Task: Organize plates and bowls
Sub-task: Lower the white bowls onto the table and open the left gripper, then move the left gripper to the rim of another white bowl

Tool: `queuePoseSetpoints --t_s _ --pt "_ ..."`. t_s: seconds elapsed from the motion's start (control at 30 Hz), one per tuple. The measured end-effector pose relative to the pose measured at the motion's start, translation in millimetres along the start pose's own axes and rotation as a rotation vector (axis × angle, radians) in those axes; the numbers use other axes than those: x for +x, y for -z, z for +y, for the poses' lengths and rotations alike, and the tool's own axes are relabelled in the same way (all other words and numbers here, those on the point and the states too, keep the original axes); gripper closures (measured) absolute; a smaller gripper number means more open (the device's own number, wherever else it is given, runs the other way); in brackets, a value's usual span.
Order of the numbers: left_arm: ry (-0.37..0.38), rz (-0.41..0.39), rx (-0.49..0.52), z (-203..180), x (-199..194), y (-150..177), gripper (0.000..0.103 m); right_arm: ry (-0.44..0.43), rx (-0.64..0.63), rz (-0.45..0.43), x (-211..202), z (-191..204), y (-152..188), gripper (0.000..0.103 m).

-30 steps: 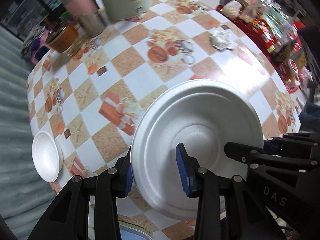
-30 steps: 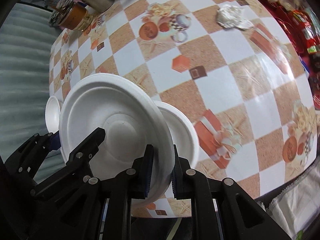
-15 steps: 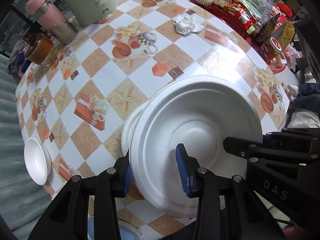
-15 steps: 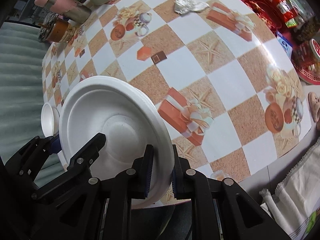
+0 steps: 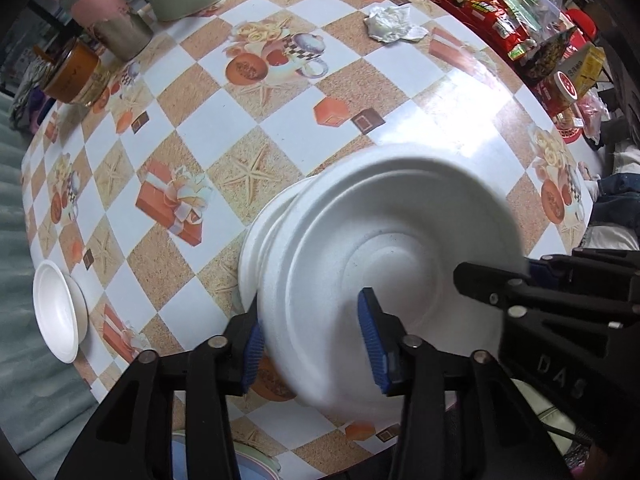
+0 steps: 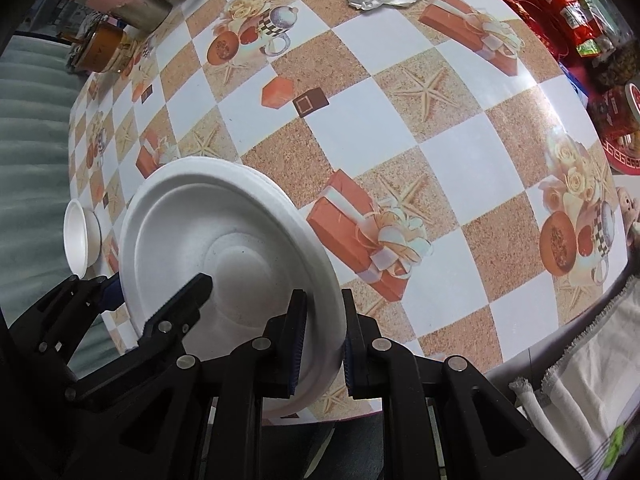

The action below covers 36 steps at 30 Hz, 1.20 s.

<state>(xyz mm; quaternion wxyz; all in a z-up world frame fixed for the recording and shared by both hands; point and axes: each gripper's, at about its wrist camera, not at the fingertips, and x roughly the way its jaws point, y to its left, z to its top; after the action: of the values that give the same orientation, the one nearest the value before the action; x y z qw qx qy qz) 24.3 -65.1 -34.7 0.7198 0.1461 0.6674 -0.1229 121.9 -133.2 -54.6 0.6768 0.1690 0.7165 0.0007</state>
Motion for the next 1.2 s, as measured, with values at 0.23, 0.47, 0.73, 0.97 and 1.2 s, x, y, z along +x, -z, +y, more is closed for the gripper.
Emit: queuePoseSetpoints --t_s 0.23,0.47,0.73,0.97,1.2 --pt "0.012 -0.028 -0.066 27.2 -8.3 9.8 0.025 0.014 0.057 -0.037 -12.5 -18.7 -3.6 0.014" --pt "0.038 -0.012 -0.165 56.1 -9.0 28.3 0.024 0.067 0.073 -0.037 -13.0 -27.5 -5.5 0.0" --pt "0.031 0.0 -0.193 69.2 -9.8 44.1 0.024 0.121 0.0 0.009 15.2 -2.4 -3.4 0.0" --pt "0.01 0.007 -0.232 84.8 -12.9 61.4 0.024 0.212 -0.058 0.021 51.3 9.1 -5.2 0.0" --pt "0.002 0.016 -0.29 103.8 -13.0 75.1 0.024 0.213 -0.112 0.009 56.1 25.2 -11.4 0.0"
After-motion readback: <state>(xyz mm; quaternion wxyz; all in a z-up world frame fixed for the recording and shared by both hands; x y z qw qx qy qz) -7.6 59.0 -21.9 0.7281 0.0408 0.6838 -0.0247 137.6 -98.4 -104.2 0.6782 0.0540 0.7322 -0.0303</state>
